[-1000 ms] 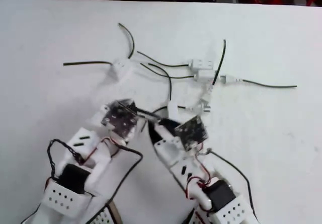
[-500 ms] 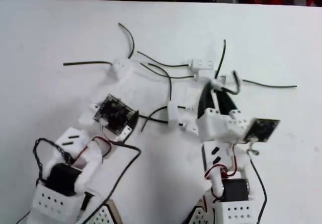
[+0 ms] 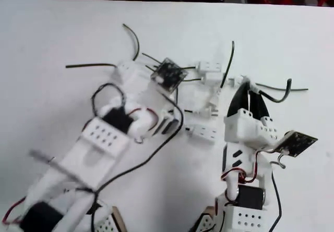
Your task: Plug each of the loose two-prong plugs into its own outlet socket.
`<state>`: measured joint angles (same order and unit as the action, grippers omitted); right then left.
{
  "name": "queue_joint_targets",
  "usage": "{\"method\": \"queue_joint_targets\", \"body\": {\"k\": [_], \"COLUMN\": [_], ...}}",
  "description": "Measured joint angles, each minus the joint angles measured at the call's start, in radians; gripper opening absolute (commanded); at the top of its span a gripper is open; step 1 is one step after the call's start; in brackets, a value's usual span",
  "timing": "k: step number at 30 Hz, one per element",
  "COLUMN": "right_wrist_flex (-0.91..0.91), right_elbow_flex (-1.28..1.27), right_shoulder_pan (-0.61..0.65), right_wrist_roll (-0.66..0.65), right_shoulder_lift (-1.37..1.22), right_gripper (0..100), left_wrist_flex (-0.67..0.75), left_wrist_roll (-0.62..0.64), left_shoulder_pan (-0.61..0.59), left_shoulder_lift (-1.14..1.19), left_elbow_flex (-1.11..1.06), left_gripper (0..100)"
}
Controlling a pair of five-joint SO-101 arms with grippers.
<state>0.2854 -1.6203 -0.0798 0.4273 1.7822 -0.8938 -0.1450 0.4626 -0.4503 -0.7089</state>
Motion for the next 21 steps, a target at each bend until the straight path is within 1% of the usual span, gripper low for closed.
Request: {"method": "queue_joint_targets", "body": {"k": [6, 13, 15, 17, 21], "right_wrist_flex": [0.000, 0.000, 0.000, 0.000, 0.000], "right_elbow_flex": [0.000, 0.000, 0.000, 0.000, 0.000], "right_shoulder_pan": [-0.002, -0.002, -0.002, 0.000, 0.000], "right_wrist_roll": [0.000, 0.000, 0.000, 0.000, 0.000], "right_shoulder_lift": [0.000, 0.000, 0.000, 0.000, 0.000], "right_gripper": [1.6, 1.6, 1.6, 1.6, 1.6], "left_wrist_flex": [0.008, 0.009, 0.009, 0.009, 0.009], "left_wrist_roll": [0.055, 0.072, 0.072, 0.072, 0.072], "left_shoulder_pan": [0.040, 0.055, 0.055, 0.055, 0.058], "left_shoulder_lift": [0.310, 0.545, 0.592, 0.628, 0.641], "left_elbow_flex": [0.196, 0.331, 0.342, 0.344, 0.344], "left_gripper": [26, 25, 22, 16, 7]}}
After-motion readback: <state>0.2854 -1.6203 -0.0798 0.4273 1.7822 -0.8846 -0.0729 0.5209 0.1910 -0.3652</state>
